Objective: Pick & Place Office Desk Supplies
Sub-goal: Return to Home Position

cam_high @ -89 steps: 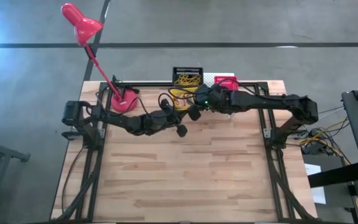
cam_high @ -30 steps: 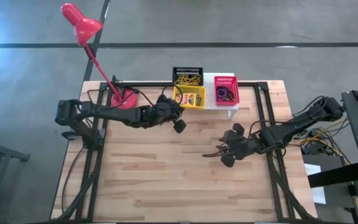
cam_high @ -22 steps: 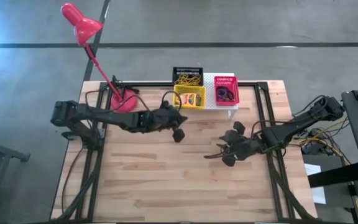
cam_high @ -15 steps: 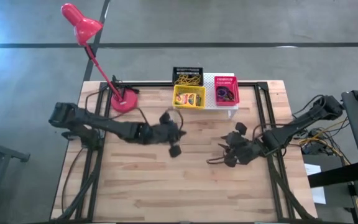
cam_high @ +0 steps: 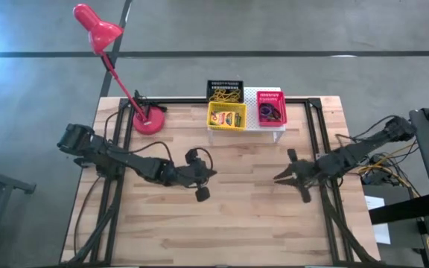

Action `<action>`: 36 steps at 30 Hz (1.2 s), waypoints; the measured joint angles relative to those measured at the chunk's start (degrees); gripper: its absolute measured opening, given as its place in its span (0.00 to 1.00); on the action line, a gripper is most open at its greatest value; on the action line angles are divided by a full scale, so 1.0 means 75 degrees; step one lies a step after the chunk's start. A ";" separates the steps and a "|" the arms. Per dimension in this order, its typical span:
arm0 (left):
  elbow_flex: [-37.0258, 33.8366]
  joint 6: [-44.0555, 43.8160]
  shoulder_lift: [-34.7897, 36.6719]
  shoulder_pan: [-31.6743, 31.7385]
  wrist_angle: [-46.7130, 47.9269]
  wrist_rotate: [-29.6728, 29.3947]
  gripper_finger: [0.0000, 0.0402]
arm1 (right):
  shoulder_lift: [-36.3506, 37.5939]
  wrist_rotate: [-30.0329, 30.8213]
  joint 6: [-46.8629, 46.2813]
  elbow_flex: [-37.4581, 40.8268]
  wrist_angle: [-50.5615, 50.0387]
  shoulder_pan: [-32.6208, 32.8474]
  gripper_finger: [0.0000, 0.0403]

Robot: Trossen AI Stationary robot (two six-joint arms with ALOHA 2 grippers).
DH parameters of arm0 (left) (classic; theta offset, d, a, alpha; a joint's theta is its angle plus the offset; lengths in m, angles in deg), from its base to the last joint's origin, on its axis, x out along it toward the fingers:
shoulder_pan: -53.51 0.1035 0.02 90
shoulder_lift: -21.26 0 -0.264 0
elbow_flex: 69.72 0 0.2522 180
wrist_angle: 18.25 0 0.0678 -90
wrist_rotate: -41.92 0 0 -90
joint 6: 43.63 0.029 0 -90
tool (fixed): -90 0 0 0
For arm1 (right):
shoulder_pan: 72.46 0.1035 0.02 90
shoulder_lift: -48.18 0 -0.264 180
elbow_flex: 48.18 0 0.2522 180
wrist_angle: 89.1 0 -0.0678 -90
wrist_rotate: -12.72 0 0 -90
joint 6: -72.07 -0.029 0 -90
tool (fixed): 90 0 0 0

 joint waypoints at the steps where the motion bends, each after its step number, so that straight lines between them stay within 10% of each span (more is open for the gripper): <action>1: -0.0035 -0.0002 0.0000 0.0025 -0.0089 0.0003 0.00 | 0.0453 -0.0139 0.0092 0.0212 0.0015 -0.0136 0.11; 11: -0.0067 0.0084 0.0180 0.0463 -0.0436 0.0283 0.00 | 0.3951 -0.1399 0.1497 0.1359 0.0027 -0.1488 0.02; 23: -0.0406 0.0884 0.1377 0.0742 -0.0211 0.0634 0.00 | 0.3931 -0.2064 0.1080 0.2116 0.0633 -0.2511 0.02; 36: -0.3477 0.0785 0.6017 0.0735 -0.0371 0.0583 0.00 | 0.3562 -0.1892 0.1434 0.2113 0.0613 -0.2515 0.02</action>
